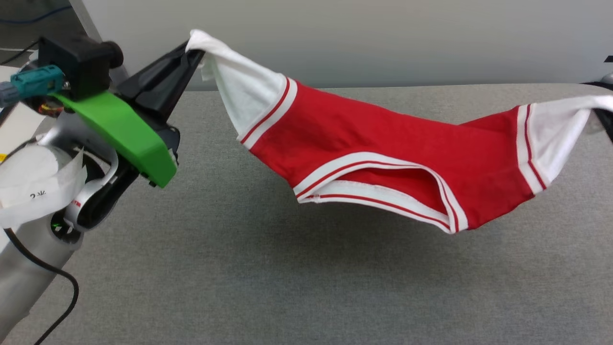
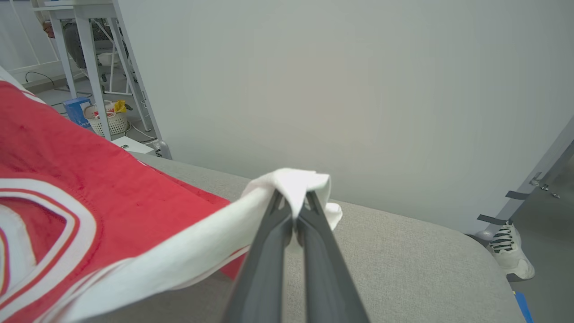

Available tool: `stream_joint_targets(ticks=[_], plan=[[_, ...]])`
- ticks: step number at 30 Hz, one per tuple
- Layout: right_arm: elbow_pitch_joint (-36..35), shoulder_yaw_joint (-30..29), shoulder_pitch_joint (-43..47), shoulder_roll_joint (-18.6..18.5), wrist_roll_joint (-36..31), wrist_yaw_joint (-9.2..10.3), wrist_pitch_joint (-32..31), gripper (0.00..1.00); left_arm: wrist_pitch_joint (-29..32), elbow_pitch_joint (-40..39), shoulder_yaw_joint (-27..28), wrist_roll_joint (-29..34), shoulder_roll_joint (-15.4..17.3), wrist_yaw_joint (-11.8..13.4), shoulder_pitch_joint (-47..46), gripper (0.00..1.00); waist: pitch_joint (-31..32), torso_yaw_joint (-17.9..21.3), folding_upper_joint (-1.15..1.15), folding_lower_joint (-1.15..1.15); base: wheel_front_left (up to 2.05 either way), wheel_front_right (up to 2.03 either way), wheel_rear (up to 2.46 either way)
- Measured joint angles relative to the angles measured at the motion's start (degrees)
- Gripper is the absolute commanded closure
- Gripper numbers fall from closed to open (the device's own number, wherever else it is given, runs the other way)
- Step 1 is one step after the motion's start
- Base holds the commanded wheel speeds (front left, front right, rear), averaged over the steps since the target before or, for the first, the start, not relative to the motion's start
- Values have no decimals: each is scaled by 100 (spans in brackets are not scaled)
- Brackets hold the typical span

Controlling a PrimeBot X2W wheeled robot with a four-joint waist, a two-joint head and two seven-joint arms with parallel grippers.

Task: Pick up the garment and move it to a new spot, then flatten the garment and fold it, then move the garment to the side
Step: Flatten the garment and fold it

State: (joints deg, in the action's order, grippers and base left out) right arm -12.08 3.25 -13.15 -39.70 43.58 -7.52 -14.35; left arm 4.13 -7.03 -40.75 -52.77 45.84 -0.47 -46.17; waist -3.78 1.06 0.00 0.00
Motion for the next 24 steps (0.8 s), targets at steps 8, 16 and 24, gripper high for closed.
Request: stream_joint_targets(ticks=[8, 16, 24], plan=[[-211, -244, -1057, -115, -8, 0, -104, 100, -62, 16, 130, 287, -516, 35, -1050, 100, -146, 26, 0, 0, 0, 0, 0], [244, 29, -2631, -165, -162, 0, -258, 100, 4, 771, 272, 346, -1139, -188, -2335, 100, -594, 79, 0, 0, 0, 0, 0], [1279, 721, -4740, -145, -455, 0, -224, 100, 26, 2004, 331, 504, -1579, -455, -3888, 100, -1305, 143, 0, 0, 0, 0, 0]])
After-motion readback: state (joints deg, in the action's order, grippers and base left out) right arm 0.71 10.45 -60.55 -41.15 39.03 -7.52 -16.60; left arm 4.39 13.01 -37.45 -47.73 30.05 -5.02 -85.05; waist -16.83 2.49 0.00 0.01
